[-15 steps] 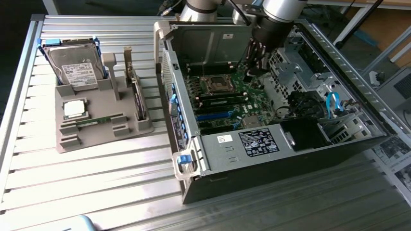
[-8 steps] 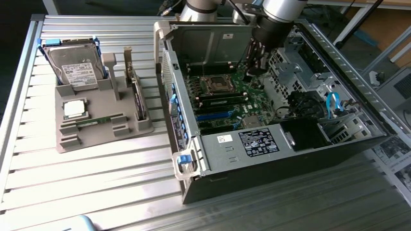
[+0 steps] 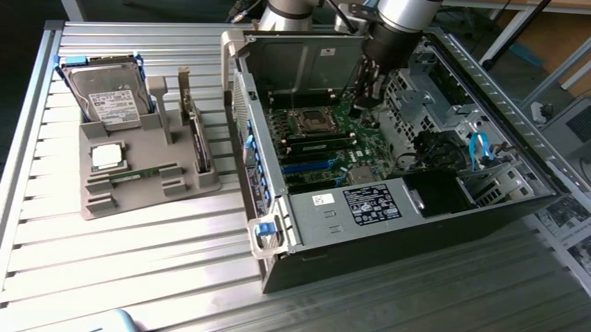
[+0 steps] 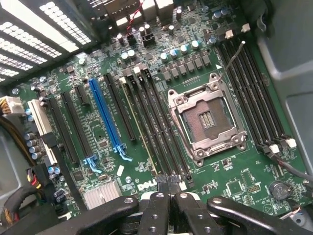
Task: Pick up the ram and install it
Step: 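Press down the ram until it locks into place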
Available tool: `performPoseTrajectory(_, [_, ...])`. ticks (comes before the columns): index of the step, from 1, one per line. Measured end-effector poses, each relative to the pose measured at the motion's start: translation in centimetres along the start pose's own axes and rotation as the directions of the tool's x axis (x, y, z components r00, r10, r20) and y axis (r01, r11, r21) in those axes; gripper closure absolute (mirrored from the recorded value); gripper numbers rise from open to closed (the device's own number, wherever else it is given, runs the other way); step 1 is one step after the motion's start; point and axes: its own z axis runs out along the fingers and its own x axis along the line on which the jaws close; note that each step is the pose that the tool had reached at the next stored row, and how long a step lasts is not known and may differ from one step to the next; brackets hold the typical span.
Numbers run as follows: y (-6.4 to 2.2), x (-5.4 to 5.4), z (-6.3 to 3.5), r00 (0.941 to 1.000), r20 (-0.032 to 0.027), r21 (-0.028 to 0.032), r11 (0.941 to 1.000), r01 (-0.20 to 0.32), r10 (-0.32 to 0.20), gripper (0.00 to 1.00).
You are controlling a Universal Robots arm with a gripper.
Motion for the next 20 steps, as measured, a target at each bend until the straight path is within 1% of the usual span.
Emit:
performPoseTrajectory(4, [0.0,0.0,0.0,0.9997,0.0011,-0.0018,0.9997,-0.026,0.026,0.89])
performPoseTrajectory(10, [0.0,0.0,0.02,0.9977,0.0029,-0.0048,0.9977,-0.068,0.068,0.89])
performPoseTrajectory(15, [0.0,0.0,0.03,0.9939,0.0046,-0.0079,0.9938,-0.111,0.111,0.89])
performPoseTrajectory(20, [0.0,0.0,0.04,0.9901,0.0056,-0.0102,0.99,-0.14,0.141,0.89])
